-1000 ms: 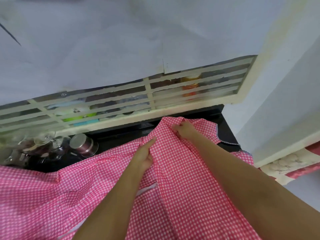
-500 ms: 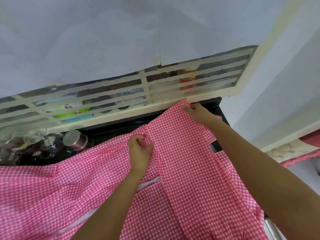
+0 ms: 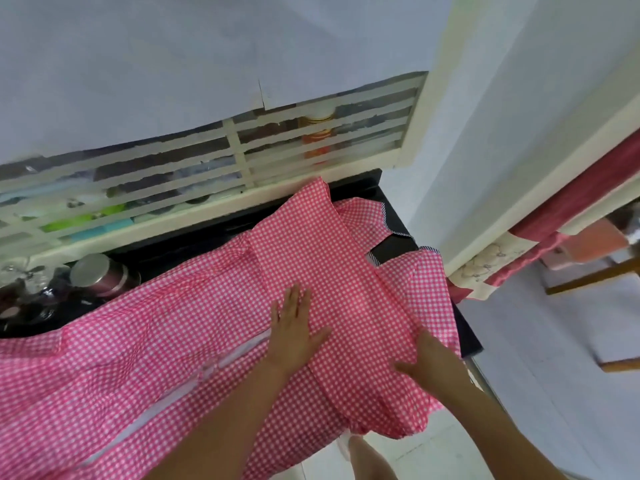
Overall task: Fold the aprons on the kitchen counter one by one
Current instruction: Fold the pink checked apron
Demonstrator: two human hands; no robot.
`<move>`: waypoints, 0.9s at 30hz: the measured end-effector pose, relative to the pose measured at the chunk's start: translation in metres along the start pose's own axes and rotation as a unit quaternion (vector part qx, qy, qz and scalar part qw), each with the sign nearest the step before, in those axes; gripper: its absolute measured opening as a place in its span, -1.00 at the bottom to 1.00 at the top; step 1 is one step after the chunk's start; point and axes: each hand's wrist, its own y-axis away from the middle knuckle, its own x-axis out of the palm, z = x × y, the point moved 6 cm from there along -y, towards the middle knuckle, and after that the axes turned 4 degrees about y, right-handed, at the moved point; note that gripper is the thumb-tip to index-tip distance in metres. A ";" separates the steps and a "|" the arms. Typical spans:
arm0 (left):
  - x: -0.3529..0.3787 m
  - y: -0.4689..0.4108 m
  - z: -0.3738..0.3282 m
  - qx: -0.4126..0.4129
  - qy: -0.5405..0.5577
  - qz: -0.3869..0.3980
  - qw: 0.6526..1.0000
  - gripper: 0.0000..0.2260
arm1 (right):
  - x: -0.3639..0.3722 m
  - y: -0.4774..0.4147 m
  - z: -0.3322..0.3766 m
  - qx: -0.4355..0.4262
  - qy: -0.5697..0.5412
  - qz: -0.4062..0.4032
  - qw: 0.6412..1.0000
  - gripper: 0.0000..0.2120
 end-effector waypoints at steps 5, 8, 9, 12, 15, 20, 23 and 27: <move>-0.004 0.008 -0.006 0.011 0.038 0.001 0.999 -0.13 | 0.009 0.020 -0.019 0.015 -0.087 -0.096 0.991 -0.76; -0.004 0.020 0.002 -0.045 0.036 -0.007 0.998 -0.09 | -0.002 0.024 -0.038 0.077 -0.105 -0.164 0.978 -0.44; -0.005 0.024 0.007 -0.069 0.039 -0.011 0.997 -0.08 | -0.004 0.022 -0.044 0.100 -0.099 -0.173 0.975 -0.25; -0.006 0.037 0.017 -0.116 0.046 -0.003 0.992 -0.07 | -0.014 0.015 -0.052 0.134 -0.144 -0.177 0.964 -0.02; -0.007 0.041 0.022 -0.137 0.048 0.012 0.989 -0.05 | -0.019 -0.001 -0.046 0.141 -0.295 -0.140 0.935 -0.19; -0.011 0.037 0.025 -0.154 0.061 0.030 0.986 -0.02 | -0.036 -0.024 -0.001 0.081 -0.337 -0.042 0.937 -0.63; -0.013 0.030 0.028 -0.155 0.051 0.042 0.986 0.01 | -0.047 -0.031 0.032 0.006 -0.290 0.018 0.957 -0.31; -0.013 0.023 0.031 -0.149 0.038 0.045 0.987 0.20 | -0.045 -0.049 0.059 -0.023 -0.276 0.047 0.960 -0.23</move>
